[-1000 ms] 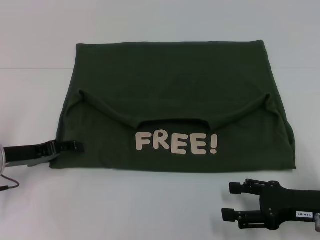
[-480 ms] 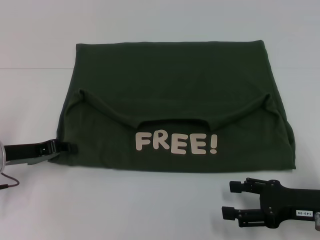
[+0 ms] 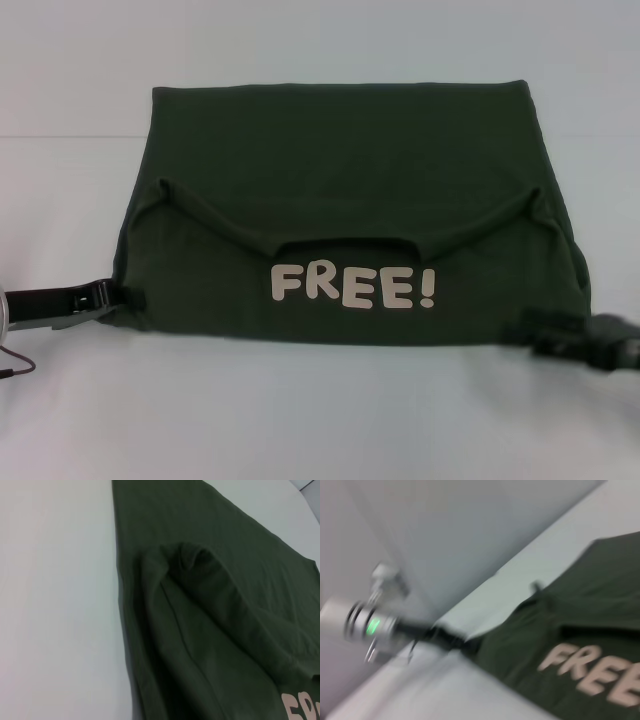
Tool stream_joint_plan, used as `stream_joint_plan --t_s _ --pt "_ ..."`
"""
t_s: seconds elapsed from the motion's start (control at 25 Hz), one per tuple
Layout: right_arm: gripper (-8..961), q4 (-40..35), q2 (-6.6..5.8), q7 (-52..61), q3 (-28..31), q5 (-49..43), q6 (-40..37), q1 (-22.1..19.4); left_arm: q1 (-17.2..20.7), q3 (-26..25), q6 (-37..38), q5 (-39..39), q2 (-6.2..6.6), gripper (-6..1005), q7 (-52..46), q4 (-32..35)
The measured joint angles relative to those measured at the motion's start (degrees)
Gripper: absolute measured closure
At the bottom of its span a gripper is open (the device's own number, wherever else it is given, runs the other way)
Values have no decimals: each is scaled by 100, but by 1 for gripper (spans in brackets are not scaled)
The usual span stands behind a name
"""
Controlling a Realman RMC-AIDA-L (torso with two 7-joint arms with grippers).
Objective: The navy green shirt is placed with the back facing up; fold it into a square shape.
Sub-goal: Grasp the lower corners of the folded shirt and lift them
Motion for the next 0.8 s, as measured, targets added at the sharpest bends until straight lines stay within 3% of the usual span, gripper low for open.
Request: stream_joint_plan --t_s 0.16,0.36,0.56,0.8 --pt "34 -23 -275 1432 668 -1 -4 -50 5 9 0 -2 1 961 26 0" --pt "35 -148 -601 3183 739 -8 220 -64 9 7 3 -3 1 961 68 0" --pt "36 -506 -649 4125 539 -131 770 -1 16 13 8 -3 0 962 86 0" --pt "37 -527 -666 4693 -101 -211 1358 174 15 3 26 -6 0 962 127 0"
